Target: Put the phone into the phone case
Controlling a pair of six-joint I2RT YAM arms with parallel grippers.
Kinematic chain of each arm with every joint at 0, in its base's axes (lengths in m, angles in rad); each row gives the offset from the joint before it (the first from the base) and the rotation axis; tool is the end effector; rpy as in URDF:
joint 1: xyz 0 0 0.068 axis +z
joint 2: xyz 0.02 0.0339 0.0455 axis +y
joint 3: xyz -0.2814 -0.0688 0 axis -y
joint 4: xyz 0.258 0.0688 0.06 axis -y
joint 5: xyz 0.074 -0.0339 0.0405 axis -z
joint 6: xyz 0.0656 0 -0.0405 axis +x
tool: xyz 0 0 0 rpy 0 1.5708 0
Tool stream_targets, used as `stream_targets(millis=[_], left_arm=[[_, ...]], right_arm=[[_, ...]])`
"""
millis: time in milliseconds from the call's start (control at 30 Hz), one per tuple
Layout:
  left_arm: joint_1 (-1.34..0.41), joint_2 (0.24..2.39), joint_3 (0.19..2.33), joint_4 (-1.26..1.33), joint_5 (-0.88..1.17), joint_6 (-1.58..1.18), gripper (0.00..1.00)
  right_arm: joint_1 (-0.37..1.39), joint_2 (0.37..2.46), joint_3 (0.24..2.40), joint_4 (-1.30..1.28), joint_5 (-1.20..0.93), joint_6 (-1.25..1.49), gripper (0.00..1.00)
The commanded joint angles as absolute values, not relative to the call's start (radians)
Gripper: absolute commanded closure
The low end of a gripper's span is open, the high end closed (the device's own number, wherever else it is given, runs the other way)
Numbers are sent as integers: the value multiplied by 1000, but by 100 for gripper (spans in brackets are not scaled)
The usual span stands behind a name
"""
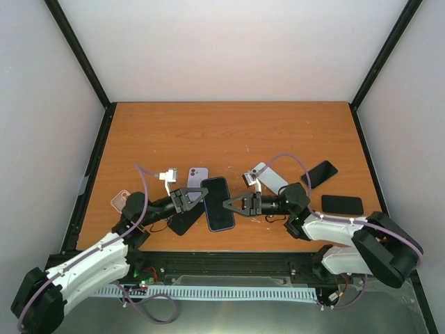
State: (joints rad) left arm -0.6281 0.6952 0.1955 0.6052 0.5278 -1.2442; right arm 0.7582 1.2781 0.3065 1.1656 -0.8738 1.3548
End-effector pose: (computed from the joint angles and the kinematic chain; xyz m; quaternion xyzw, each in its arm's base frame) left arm 0.1336 -0.1378 0.2365 -0.0110 0.6741 -0.6814 0.2850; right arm 0.1453 0.2069 0.2261 -0.1432 0.6462 0.7414 0.1102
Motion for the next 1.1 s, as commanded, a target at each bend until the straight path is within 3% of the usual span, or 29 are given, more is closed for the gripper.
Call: stream_targets(millis=[0, 133, 333, 367, 533, 667, 867, 1067], left_arm=[[-623, 724, 249, 561, 523, -1201, 74], [-624, 733, 240, 588, 532, -1212, 96], [-624, 729, 246, 565, 538, -1213, 99], [-624, 728, 246, 559, 538, -1211, 97], [-624, 729, 246, 532, 552, -1207, 60], [-624, 752, 238, 544, 595, -1209, 46], [-625, 834, 206, 677, 684, -1243, 41], [-625, 876, 220, 691, 724, -1238, 46]], right_arm=[[767, 1192, 366, 984, -867, 1219, 85], [767, 1148, 382, 868, -845, 1160, 85], [767, 1121, 386, 808, -795, 1141, 88], [767, 1117, 383, 813, -779, 1150, 88], [767, 1074, 380, 783, -690, 1162, 88], [767, 1033, 386, 718, -581, 1160, 88], [767, 1021, 391, 710, -459, 1196, 88], [767, 1025, 394, 720, -400, 1215, 89]])
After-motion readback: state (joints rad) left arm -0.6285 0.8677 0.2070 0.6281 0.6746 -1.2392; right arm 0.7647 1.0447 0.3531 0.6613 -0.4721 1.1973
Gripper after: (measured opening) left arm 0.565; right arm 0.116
